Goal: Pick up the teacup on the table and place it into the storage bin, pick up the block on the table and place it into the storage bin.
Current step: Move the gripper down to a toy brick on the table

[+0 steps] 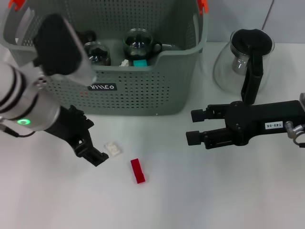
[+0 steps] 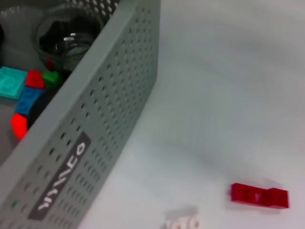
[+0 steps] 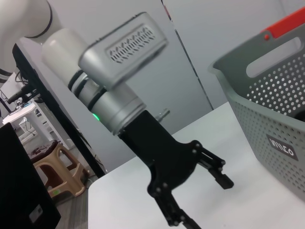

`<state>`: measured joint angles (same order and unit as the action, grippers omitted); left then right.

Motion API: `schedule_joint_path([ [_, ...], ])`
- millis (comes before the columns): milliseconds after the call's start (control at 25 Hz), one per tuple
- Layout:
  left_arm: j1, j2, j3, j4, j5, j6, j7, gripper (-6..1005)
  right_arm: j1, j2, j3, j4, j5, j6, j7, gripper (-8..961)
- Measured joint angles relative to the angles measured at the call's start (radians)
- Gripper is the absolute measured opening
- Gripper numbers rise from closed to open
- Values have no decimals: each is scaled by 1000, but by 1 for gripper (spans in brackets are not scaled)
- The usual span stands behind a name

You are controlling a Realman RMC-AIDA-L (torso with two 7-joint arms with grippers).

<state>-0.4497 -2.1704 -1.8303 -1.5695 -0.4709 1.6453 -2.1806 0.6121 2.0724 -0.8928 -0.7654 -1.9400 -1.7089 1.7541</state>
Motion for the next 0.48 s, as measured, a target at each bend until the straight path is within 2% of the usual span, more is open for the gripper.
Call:
schedule_joint_path([
  [240, -76, -1, 66, 105, 60, -21, -76, 948, -6, -2, 0, 0, -1, -1, 0, 896],
  [480, -99, 0, 101, 148, 76, -68, -92, 948, -9, -3, 1, 0, -3, -2, 0, 896],
])
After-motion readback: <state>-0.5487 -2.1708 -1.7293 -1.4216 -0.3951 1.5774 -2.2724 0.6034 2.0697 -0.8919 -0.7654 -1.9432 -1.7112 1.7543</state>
